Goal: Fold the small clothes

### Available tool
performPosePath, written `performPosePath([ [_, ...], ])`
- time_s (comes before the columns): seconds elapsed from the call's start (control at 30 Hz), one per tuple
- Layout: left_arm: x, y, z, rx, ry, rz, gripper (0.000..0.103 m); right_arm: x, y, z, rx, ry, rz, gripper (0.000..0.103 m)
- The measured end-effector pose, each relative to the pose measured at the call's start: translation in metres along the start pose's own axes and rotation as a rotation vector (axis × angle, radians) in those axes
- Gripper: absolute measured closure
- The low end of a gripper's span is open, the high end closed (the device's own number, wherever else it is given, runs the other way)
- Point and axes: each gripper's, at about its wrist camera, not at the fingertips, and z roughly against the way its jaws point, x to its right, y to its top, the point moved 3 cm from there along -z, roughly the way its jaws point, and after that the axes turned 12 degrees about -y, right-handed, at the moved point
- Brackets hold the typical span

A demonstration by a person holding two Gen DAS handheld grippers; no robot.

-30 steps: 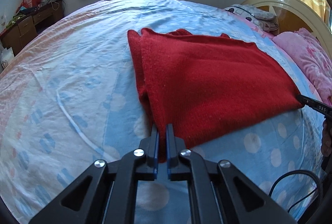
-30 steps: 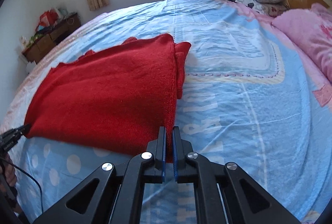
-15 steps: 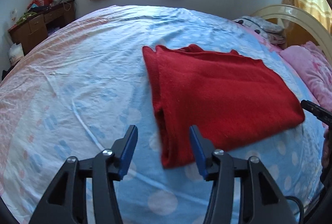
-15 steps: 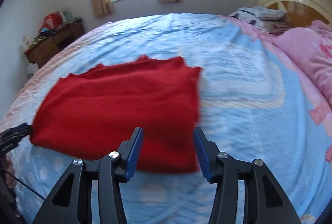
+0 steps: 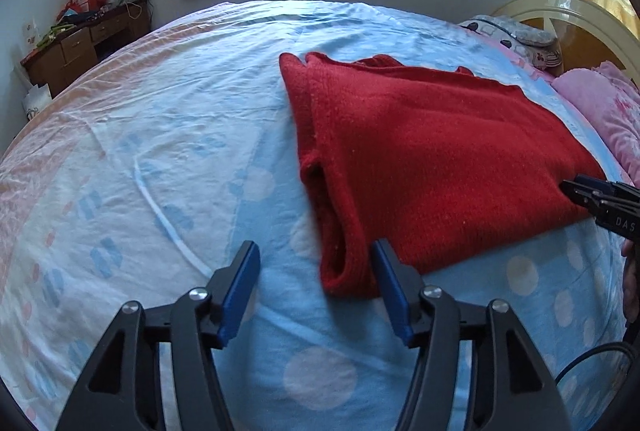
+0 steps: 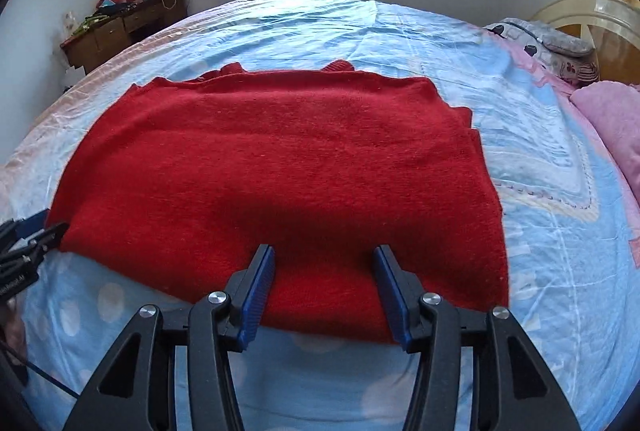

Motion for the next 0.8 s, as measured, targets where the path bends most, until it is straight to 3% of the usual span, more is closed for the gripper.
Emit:
performPosePath([
  [0.33, -0.002, -0.009, 0.011, 0.037, -0.024, 0.023, 0.039, -0.043, 0.002, 0.036, 0.092, 0.076, 0.052, 0.05],
  [0.47, -0.007, -0.014, 0.022, 0.038, -0.077, 0.027, 0.035, -0.068, 0.002, 0.05, 0.149, 0.094, 0.133, 0.05],
  [0.57, -0.022, -0.013, 0.037, 0.061, -0.089, 0.053, 0.025, -0.087, -0.002, 0.056, 0.168, 0.105, 0.196, 0.046],
  [0.8, -0.068, 0.017, 0.056, 0.135, -0.106, 0.071, 0.02, -0.152, -0.017, 0.06, 0.229, 0.109, 0.407, 0.046],
])
